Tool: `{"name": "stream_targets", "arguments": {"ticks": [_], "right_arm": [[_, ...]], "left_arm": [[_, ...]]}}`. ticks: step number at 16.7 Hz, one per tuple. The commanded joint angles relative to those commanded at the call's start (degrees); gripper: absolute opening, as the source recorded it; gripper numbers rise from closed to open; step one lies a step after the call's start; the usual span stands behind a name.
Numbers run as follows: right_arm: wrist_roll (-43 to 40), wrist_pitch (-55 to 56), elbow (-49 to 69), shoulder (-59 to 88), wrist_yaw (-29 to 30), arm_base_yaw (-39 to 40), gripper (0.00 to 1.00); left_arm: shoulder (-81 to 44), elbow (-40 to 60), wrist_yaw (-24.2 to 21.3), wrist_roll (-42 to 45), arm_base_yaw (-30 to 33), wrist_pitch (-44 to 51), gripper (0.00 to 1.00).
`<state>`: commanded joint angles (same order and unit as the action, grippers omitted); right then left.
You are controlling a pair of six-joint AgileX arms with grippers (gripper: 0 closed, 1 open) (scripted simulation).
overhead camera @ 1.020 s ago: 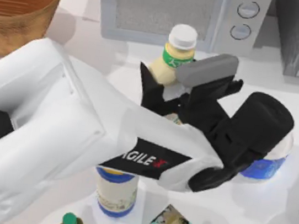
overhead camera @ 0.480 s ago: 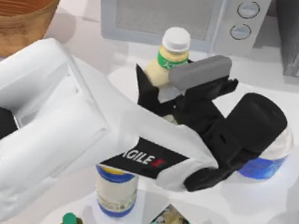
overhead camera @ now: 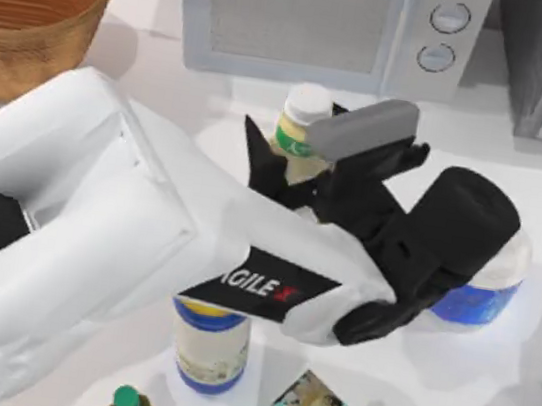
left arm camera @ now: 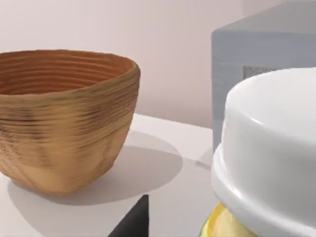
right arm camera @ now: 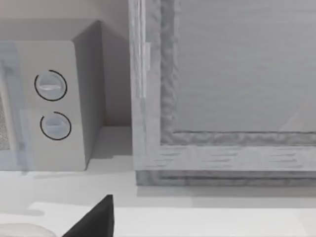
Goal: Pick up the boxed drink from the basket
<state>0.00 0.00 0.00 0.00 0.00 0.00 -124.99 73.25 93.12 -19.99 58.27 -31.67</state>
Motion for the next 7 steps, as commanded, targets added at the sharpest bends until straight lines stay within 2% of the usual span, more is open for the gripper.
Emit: {"name": "stream_targets", "arguments": {"ticks": [1, 2, 7], "right_arm": [[0.0, 0.0, 0.0, 0.0, 0.0, 0.0, 1.00], [0.0, 0.0, 0.0, 0.0, 0.0, 0.0, 1.00], [0.0, 0.0, 0.0, 0.0, 0.0, 0.0, 1.00]], "left_arm": [[0.0, 0.0, 0.0, 0.0, 0.0, 0.0, 0.98], [0.0, 0.0, 0.0, 0.0, 0.0, 0.0, 1.00], [0.0, 0.0, 0.0, 0.0, 0.0, 0.0, 1.00]]}}
